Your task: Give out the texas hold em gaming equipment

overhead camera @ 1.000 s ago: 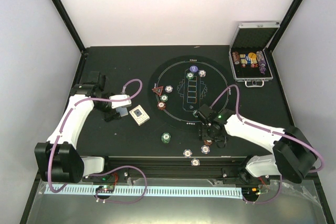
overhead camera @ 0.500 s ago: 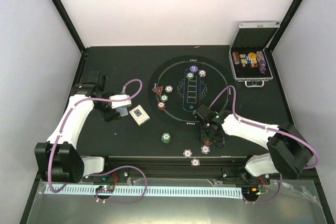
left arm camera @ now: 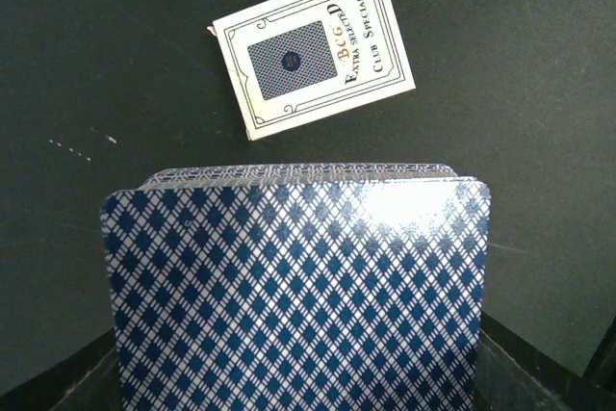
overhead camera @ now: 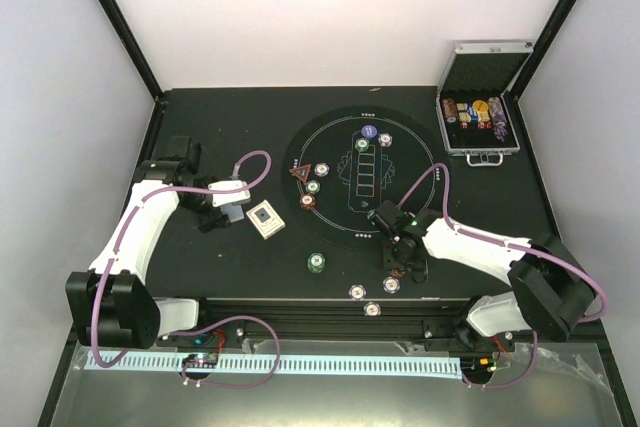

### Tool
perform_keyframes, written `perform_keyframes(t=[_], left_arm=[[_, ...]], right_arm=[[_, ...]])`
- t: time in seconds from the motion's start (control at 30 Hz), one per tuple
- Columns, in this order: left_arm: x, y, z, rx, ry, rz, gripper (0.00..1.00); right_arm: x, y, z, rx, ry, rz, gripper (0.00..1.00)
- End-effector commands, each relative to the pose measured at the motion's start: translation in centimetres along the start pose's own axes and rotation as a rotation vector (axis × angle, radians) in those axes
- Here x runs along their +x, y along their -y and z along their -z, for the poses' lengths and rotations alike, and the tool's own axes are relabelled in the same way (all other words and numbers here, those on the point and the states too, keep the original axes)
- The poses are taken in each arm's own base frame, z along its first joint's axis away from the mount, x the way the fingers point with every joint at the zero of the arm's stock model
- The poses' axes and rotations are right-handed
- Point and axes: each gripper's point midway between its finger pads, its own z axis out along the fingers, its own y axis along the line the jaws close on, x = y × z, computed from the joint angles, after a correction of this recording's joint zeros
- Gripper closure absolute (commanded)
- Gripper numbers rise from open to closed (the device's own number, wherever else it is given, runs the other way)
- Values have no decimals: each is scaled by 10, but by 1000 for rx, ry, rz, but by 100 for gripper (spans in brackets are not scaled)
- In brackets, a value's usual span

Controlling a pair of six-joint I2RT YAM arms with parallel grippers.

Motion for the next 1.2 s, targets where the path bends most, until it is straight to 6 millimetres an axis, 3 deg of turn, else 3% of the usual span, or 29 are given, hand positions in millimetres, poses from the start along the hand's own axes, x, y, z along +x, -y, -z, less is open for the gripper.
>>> perform_keyframes(t=[0.0, 0.37, 0.67, 0.8, 0.97, 1.17], left_arm=[[-5, -11, 10, -44, 16, -22, 98], [-5, -11, 10, -44, 14, -23, 98], [-5, -11, 11, -49, 12, -25, 99], [-4, -11, 11, -50, 11, -24, 98], [-5, -12, 10, -48, 12, -20, 99], [-5, -12, 9, -44, 12, -15, 98]], right_arm=[[-5, 3, 2, 11, 22, 2, 52], [-10, 1, 15, 9, 39, 12, 65], [-41, -14, 55, -24, 114, 34, 70], [-81, -13, 80, -28, 183, 19, 70], [-154, 5, 101, -7, 265, -22, 70], [-246, 18, 85, 32, 280, -83, 72]])
